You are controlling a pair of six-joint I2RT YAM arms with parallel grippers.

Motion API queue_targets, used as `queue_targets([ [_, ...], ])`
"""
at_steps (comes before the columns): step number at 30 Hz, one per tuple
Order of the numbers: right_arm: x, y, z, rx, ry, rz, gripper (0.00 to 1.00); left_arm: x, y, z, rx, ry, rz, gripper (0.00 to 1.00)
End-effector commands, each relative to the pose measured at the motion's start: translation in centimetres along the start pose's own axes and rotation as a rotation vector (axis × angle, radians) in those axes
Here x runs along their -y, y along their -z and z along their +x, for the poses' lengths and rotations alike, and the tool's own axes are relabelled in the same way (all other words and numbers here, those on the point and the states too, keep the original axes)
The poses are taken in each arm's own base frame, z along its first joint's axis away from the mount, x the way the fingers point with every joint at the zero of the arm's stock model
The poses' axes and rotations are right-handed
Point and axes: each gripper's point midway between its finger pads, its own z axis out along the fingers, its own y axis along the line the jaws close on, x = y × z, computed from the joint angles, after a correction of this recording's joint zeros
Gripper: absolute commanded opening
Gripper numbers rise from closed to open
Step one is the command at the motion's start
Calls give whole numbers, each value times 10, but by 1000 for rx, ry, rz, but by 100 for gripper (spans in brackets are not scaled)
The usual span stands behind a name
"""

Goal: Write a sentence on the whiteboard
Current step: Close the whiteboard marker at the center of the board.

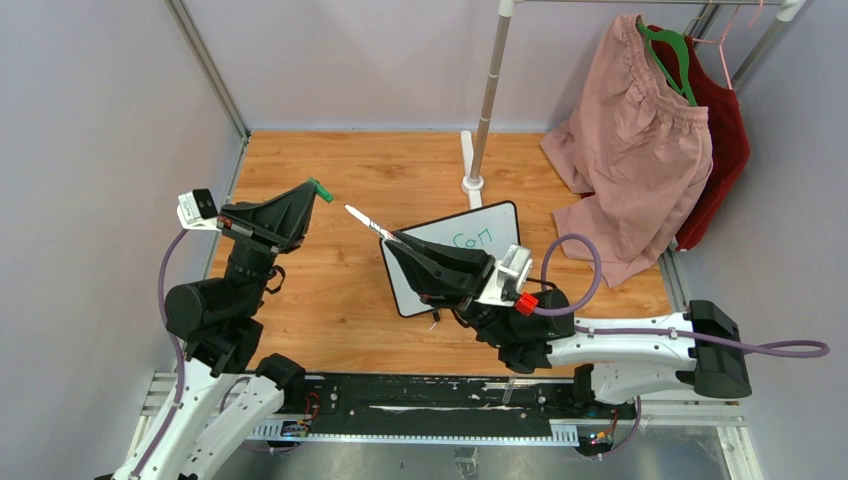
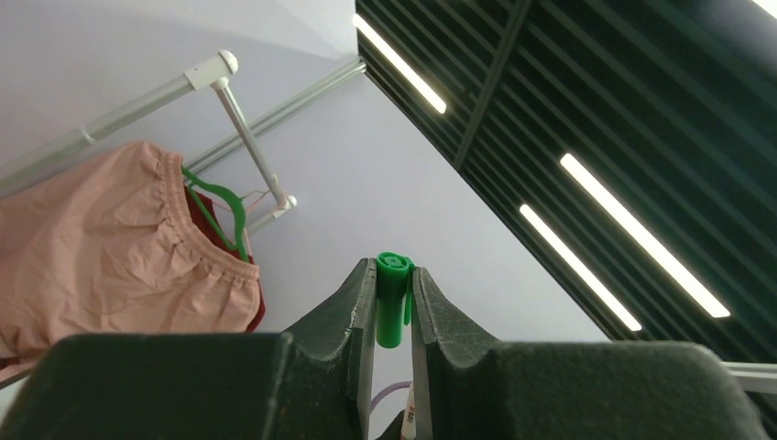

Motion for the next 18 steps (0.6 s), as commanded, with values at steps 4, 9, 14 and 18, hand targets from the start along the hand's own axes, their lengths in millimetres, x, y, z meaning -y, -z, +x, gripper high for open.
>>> queue_targets([
  [4,-5,-13,-23,89,-5,-13,0,17,3,-8,39,76,43,0],
  [9,-7,-15,-16,70,0,-17,0,16,3,-8,39,73,42,0],
  [14,-7,-16,-15,69,-1,-15,0,16,5,-8,39,70,42,0],
  [18,-8,-17,-13,67,0,-13,0,16,4,-8,39,68,43,0],
])
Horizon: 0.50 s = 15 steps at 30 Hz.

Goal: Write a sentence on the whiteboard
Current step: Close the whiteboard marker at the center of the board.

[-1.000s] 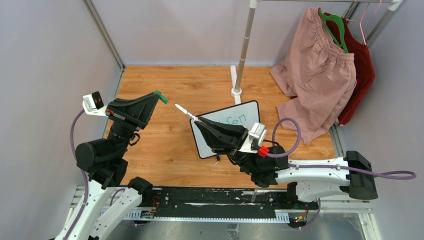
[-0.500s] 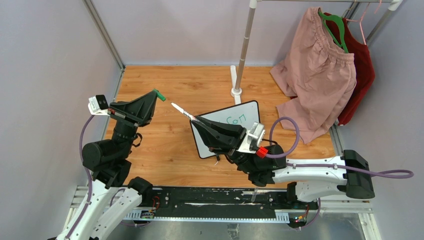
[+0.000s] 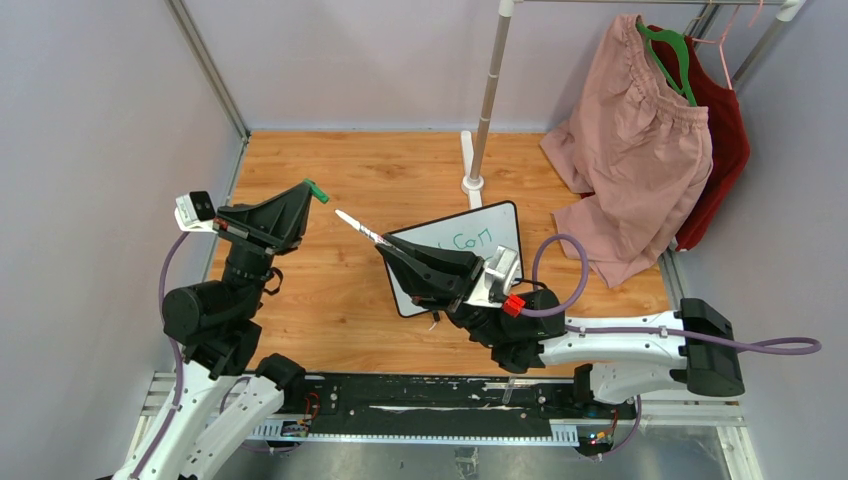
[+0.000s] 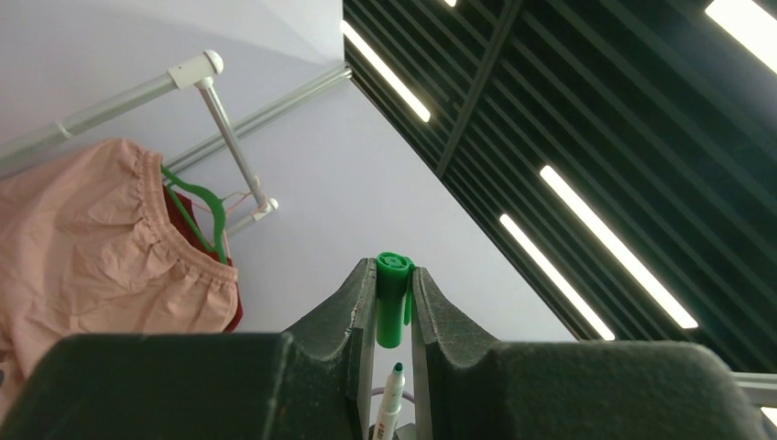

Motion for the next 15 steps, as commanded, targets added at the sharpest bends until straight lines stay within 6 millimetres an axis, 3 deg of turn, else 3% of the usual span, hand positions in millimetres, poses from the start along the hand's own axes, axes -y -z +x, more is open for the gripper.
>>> queue_targets([
  [1,1,-12,-25,77,-7,13,0,8,2,-2,13,3,31,0],
  [15,1,-19,-19,67,-5,30,0,11,4,-1,7,-4,40,0],
])
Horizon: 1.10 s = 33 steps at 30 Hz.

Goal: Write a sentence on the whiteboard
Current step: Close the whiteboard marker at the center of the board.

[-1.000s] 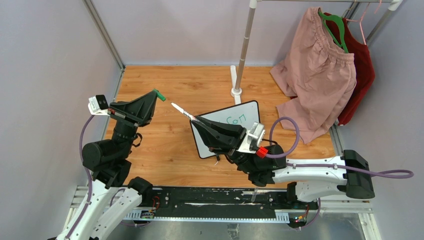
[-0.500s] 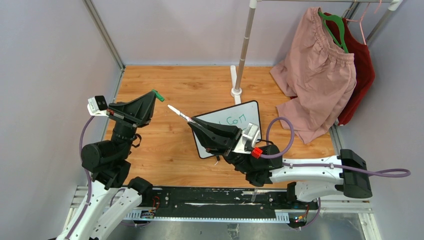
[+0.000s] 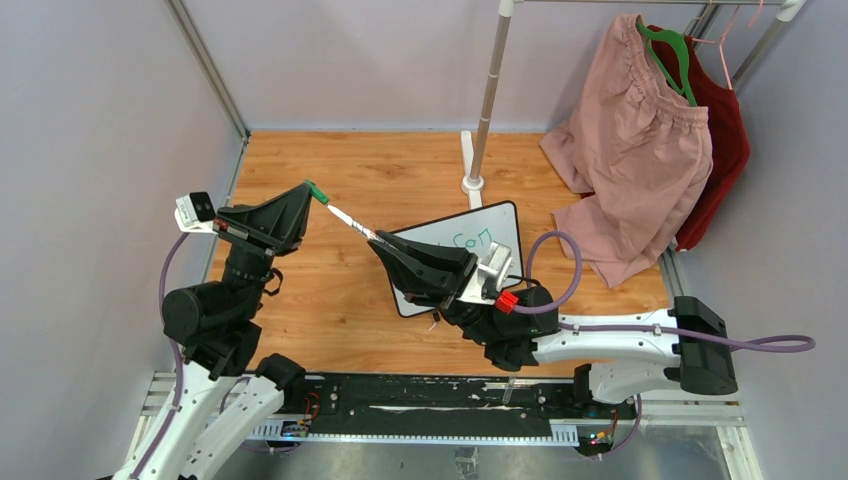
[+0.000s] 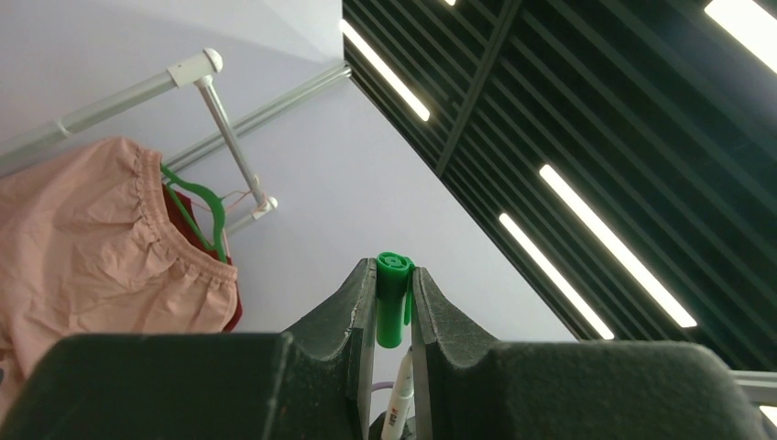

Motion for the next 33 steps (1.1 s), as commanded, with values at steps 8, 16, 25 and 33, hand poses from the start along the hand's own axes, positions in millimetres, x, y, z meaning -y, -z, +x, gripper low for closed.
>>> queue_targets([
  [8,5,-7,-12,39,-2,41,0,15,4,-1,3,-7,49,0],
  [16,5,-9,-10,34,-4,44,0,18,6,0,-1,-9,57,0],
  [25,5,-10,-8,30,-4,48,0,17,6,1,-7,-9,56,0],
  [33,5,-11,-8,31,-3,49,0,16,7,2,-12,-9,56,0],
])
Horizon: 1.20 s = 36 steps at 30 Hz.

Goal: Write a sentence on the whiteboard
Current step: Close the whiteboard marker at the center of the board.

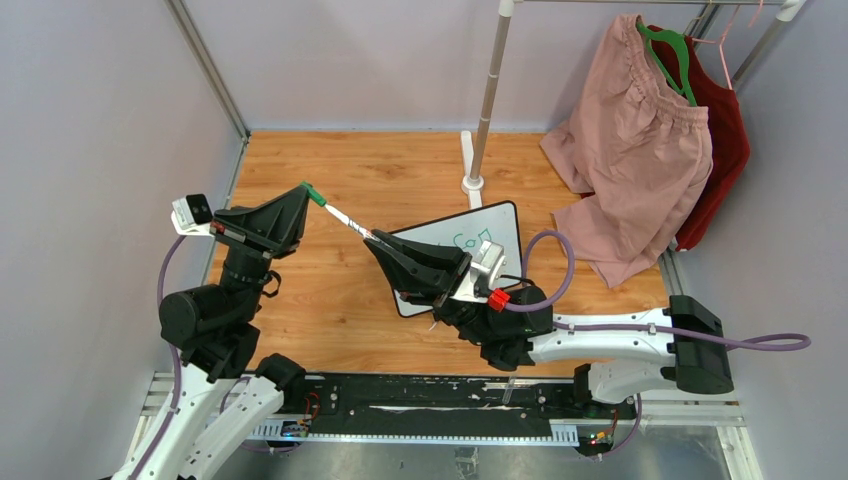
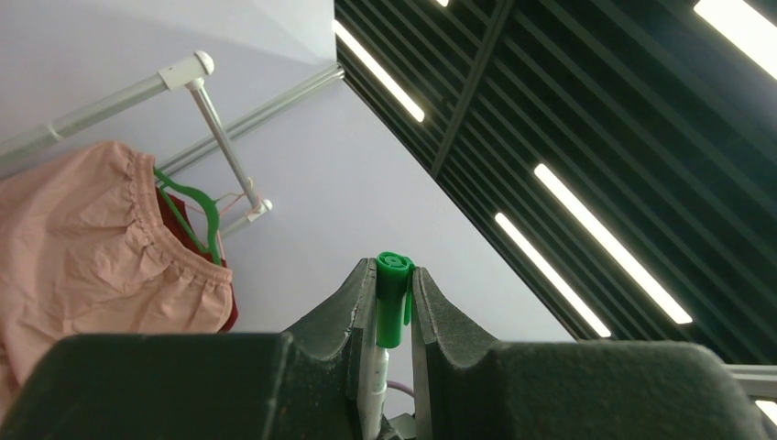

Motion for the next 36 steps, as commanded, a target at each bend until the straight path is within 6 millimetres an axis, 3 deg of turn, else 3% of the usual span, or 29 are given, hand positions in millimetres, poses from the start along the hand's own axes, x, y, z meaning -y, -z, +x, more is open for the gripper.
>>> queue_targets([
  [1,4,-10,-18,55,-8,29,0,9,4,2,-8,-5,37,0],
  [36,6,-15,-10,43,41,48,0,9,2,11,-66,-81,48,0],
])
